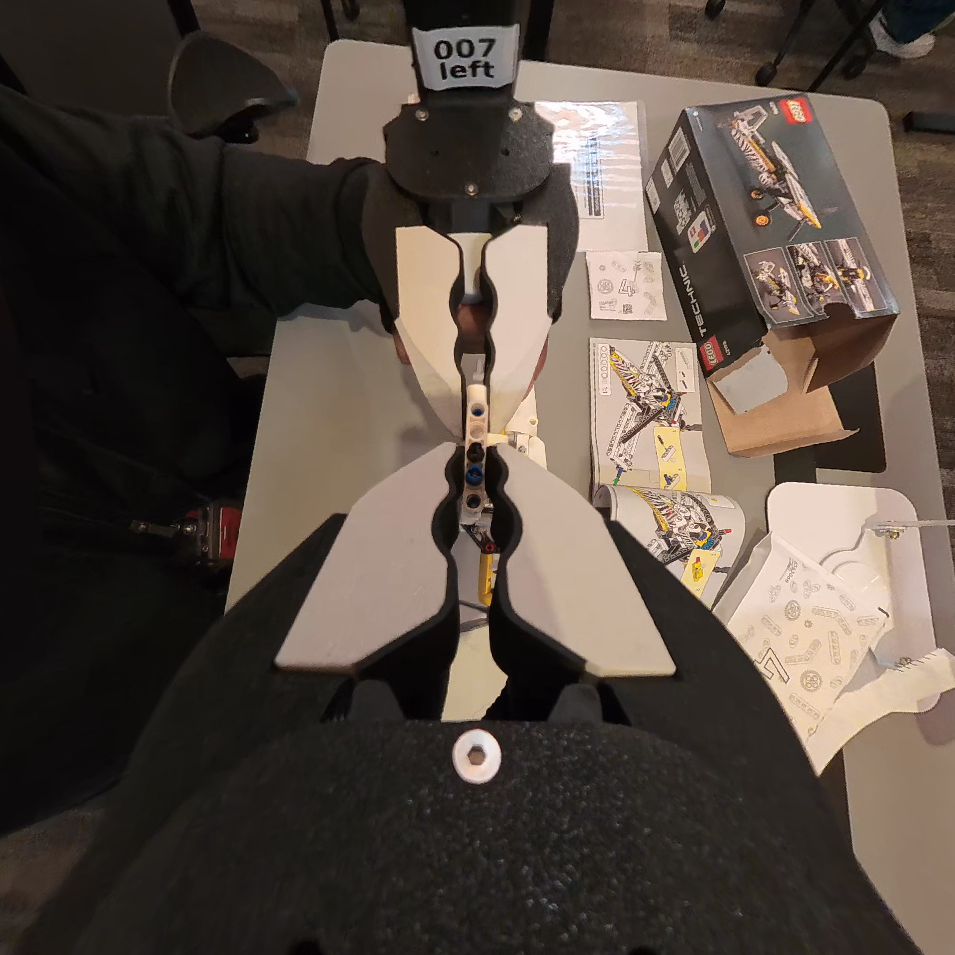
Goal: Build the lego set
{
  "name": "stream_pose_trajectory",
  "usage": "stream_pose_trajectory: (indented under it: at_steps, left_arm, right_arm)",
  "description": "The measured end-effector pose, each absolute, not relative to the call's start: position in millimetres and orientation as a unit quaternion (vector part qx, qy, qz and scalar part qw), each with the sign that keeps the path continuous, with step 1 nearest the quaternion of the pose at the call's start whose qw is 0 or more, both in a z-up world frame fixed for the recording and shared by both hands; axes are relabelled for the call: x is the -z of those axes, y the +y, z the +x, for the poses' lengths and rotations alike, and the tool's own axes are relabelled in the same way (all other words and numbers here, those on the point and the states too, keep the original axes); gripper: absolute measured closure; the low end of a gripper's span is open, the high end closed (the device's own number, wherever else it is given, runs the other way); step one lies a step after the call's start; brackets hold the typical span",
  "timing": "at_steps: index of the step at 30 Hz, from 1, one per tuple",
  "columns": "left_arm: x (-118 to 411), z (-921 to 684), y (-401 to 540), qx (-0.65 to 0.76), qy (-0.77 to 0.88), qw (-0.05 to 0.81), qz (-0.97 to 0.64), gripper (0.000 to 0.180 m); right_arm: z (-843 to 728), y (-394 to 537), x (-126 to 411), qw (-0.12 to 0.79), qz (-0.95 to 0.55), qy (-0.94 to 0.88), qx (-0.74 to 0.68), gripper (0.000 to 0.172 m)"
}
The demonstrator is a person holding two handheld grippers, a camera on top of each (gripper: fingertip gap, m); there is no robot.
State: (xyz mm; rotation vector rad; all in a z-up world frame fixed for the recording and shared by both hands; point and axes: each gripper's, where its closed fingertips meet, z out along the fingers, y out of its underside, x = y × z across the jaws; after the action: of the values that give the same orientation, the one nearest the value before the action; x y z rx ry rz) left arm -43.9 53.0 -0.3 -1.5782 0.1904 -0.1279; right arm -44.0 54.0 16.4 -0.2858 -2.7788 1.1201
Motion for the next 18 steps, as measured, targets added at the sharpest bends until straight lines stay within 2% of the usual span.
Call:
stream_pose_trajectory:
  at_steps: [10,18]
  left_arm:
    - [0.5,-41.3,52.9,0.095,0.086,0.690,-0.713,0.174]
    - [1.9,-43.7,53.0,0.084,0.075,0.675,-0.729,0.174]
  right_arm:
    - [-41.1,54.7,-14.0,0.044,-0.092,-0.932,-0.349,0.163]
    - [-45.3,56.2,-13.2,0.075,-0.092,-0.933,-0.339,0.164]
